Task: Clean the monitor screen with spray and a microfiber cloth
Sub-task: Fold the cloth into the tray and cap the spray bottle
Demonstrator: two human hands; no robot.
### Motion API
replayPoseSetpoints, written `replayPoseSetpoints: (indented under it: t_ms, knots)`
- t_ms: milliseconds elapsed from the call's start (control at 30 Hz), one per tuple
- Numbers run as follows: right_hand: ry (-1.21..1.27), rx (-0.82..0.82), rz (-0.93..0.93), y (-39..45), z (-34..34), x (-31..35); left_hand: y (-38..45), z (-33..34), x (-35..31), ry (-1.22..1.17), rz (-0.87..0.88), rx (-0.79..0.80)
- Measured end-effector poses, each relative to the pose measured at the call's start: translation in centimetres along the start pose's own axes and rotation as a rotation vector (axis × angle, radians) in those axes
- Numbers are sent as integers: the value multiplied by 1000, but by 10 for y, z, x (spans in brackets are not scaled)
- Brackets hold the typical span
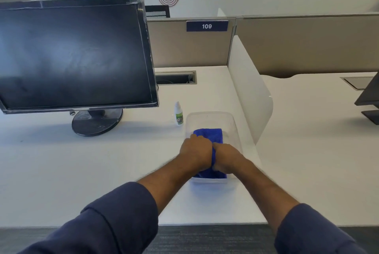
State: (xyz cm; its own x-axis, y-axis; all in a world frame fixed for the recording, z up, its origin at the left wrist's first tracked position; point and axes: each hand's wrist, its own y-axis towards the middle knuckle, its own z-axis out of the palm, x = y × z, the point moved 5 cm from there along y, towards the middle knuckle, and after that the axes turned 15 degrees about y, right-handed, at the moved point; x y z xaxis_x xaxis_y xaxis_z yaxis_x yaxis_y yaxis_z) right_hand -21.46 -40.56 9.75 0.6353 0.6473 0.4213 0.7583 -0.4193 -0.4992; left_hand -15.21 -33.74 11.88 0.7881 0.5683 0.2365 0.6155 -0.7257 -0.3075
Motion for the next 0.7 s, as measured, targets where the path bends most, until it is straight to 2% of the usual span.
replayPoseSetpoints:
  t_ms: [67,167,333,433,567,700]
  knots:
    - [-42,-70,-22,2,1,-2,0,2,-1,143,23,-42]
    - [-93,-117,-35,6,5,-6,4,10,-3,285,75,-17]
    - [-126,-108,-13,11,8,-6,4,15,-6,303,155,48]
    - [-131,-118,-1,10,-1,-1,2,7,0,181,155,9]
    - [-59,-264,-57,9,-26,17,-2,-13,31,-172,184,-297]
    - [88,-364,-104,15,-44,35,-1,-1,81,-594,38,-551]
